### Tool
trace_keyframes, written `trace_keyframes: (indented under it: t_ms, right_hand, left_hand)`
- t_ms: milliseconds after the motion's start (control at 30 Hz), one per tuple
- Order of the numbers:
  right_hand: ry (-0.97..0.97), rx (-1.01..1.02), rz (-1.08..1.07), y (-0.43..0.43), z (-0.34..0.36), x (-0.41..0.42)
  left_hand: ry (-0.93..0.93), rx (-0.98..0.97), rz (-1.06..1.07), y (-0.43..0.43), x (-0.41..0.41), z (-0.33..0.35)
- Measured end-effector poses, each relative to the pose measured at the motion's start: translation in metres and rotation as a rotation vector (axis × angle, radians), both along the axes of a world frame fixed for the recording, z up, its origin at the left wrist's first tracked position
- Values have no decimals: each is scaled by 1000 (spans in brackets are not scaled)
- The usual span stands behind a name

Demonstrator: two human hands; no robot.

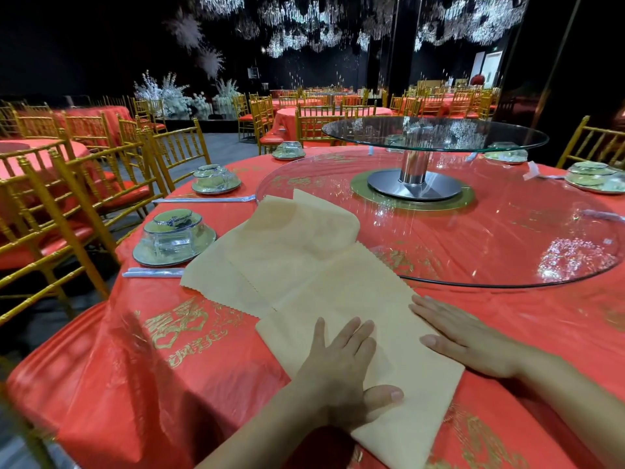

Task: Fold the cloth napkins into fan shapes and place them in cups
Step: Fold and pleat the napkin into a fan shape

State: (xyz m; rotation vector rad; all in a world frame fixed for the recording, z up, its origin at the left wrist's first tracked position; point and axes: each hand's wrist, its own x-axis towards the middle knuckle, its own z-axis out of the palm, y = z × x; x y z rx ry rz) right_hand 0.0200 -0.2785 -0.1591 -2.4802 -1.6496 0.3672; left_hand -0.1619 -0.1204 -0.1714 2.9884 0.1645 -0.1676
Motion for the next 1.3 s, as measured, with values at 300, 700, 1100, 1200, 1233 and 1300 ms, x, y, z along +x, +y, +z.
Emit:
trace_keyframes:
  t_ms: [300, 700, 1100, 1200, 1233, 1300]
  right_hand:
    - [-86, 23, -69, 2, 9, -6]
    - [46, 183, 66, 32, -20, -77]
    - [-122, 75, 93, 33, -24, -80]
    - [-122, 65, 97, 34, -24, -80]
    - [-120, 69, 98, 34, -24, -80]
    - [-124, 73, 103, 34, -24, -80]
  left_hand:
    - [-17, -21, 2, 1, -1, -2]
    - [-146, -159, 16, 7, -2, -11]
    - [-674, -1424, 414, 86, -33, -11]
    - [-708, -1494, 490, 105, -45, -6]
    - [-708, -1464, 502, 110, -49, -6]
    - [-720, -1170, 482, 118, -57, -7]
